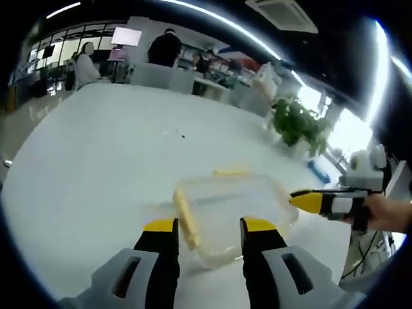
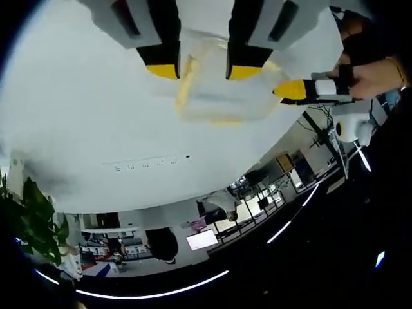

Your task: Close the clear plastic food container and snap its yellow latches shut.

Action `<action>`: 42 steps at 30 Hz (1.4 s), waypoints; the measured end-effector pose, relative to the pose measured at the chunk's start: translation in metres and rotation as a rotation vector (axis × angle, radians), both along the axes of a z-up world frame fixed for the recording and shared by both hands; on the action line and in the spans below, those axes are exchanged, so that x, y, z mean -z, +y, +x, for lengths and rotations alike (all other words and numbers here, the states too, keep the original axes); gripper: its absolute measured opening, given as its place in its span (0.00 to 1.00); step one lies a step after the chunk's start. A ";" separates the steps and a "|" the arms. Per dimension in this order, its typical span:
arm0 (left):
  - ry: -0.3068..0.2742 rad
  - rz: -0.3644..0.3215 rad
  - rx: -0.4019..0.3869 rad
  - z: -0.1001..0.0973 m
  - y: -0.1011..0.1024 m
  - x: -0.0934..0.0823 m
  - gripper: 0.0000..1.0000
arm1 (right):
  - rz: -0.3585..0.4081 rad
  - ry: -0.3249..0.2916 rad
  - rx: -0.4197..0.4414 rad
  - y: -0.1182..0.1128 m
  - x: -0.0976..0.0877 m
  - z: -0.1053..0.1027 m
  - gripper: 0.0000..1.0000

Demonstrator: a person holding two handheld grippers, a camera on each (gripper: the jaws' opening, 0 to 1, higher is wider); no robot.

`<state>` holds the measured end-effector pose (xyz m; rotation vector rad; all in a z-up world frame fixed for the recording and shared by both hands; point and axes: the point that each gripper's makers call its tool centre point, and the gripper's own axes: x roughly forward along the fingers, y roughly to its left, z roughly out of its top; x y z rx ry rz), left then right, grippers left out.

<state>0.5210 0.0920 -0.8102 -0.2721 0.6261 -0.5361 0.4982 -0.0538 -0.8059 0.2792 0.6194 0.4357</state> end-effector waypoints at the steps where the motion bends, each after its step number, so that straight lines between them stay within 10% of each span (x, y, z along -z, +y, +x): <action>1: -0.001 -0.007 -0.004 -0.001 0.001 -0.001 0.41 | -0.001 0.000 0.000 0.000 0.000 0.000 0.28; 42: -0.187 0.173 0.046 -0.094 0.041 -0.050 0.63 | -0.117 -0.065 -0.093 -0.004 -0.032 -0.105 0.49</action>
